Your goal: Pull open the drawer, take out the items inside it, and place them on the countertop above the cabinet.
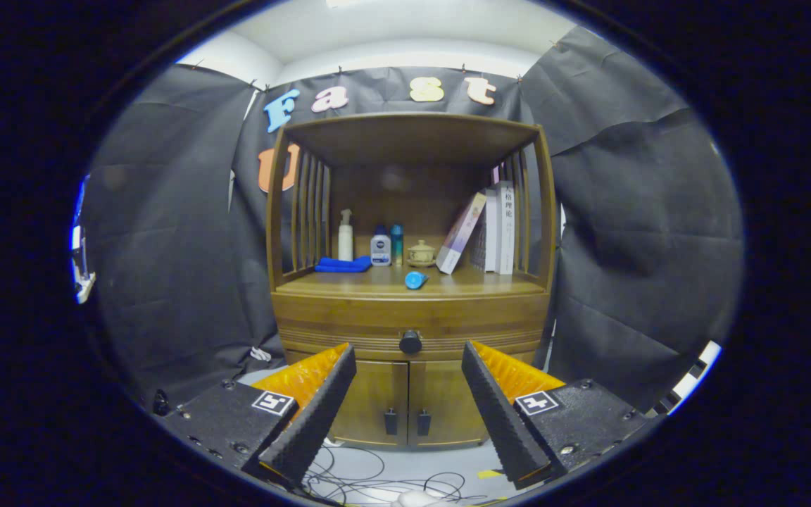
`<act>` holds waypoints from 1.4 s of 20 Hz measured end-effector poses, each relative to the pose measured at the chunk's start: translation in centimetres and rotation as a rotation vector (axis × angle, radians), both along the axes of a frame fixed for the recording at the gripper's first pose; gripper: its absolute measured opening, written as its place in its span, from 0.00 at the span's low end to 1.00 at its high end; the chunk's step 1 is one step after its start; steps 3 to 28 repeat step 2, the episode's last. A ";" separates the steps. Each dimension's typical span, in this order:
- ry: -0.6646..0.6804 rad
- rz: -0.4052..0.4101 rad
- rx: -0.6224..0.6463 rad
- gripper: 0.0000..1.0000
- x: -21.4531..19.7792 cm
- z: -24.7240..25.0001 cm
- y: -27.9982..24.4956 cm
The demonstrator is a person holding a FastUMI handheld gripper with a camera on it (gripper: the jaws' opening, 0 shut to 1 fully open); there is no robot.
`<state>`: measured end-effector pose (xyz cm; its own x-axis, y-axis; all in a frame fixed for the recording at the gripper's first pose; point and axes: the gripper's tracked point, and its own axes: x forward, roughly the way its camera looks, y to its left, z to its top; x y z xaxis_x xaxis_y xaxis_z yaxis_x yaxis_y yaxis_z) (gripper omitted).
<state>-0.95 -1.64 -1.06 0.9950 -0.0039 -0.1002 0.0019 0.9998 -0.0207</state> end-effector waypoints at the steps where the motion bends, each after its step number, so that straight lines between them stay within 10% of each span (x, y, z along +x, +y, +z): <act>1: -0.008 0.002 0.009 0.99 -0.7 0.8 0.1; 28: -0.017 0.002 0.015 0.99 -1.2 1.4 0.2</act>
